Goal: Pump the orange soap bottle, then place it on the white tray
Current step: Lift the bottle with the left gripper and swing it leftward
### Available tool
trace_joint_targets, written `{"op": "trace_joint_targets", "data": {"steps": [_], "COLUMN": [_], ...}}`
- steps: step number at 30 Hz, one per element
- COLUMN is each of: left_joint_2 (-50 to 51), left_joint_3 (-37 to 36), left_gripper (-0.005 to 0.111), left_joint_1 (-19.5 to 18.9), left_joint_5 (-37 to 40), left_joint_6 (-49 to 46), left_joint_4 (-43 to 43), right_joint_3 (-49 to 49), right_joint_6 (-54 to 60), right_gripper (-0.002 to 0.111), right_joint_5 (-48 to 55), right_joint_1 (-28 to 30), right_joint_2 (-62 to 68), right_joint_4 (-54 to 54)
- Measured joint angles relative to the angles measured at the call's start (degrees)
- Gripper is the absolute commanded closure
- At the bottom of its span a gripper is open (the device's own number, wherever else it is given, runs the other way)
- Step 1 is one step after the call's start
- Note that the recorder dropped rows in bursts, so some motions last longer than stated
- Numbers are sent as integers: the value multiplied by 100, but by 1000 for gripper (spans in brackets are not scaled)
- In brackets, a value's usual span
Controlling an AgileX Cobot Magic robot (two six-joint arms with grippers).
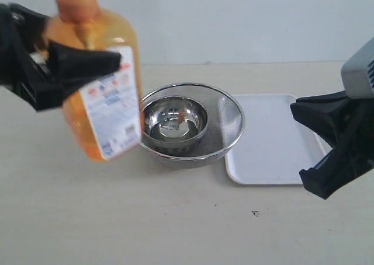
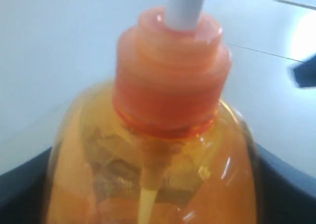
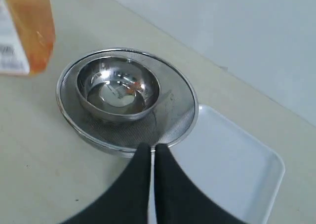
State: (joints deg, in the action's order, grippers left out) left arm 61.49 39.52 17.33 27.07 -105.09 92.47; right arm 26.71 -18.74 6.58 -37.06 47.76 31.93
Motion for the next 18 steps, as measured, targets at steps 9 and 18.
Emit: {"op": "trace_joint_targets", "data": {"steps": [9, 18], "left_joint_2": [-285, 1134], "left_joint_3": [0, 332], "left_gripper": [102, 102], "left_joint_1": [-20, -9], "left_joint_5": [-3124, -3620], "left_joint_6": [253, 1400], "left_joint_4": [216, -473], "right_joint_3": [0, 0], "right_joint_6": [11, 11], "right_gripper": [108, 108], "right_joint_5": [-303, -716], "right_joint_1": [0, 0], "right_joint_2": [-5, 42], "right_joint_4": [0, 0]}}
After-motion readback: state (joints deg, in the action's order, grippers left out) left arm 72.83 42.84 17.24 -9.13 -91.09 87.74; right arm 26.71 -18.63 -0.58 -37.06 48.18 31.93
